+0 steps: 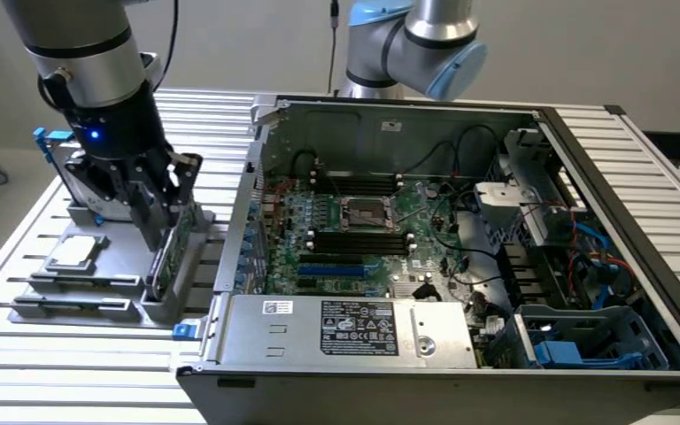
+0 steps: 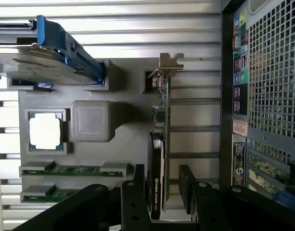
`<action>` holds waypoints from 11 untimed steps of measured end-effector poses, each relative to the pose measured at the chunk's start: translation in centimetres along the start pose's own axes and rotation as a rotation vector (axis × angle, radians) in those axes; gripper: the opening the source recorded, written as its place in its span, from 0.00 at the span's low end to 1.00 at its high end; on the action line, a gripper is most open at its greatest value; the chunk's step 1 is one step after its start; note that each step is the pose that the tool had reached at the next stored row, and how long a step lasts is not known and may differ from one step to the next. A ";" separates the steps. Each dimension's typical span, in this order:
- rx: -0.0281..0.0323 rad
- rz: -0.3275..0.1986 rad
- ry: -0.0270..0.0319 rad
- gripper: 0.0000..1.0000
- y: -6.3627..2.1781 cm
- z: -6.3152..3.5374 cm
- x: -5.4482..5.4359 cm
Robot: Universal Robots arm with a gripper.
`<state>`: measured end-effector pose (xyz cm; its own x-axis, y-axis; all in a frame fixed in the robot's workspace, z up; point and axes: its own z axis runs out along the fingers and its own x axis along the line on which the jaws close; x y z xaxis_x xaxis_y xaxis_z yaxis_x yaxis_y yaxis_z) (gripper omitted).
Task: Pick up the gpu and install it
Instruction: 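Pick up the gpu and move the gpu toward the slot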
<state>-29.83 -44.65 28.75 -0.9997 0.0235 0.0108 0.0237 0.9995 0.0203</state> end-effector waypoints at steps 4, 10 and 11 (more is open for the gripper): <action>-0.0004 0.000 -0.0001 0.42 -0.04 0.73 0.0; -0.0018 0.000 -0.0002 0.42 -0.06 1.83 0.0; -0.0022 0.000 -0.0001 0.42 -0.06 2.00 0.0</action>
<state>-29.82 -44.67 26.75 -0.9997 0.0234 0.0107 0.0236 0.9995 0.0225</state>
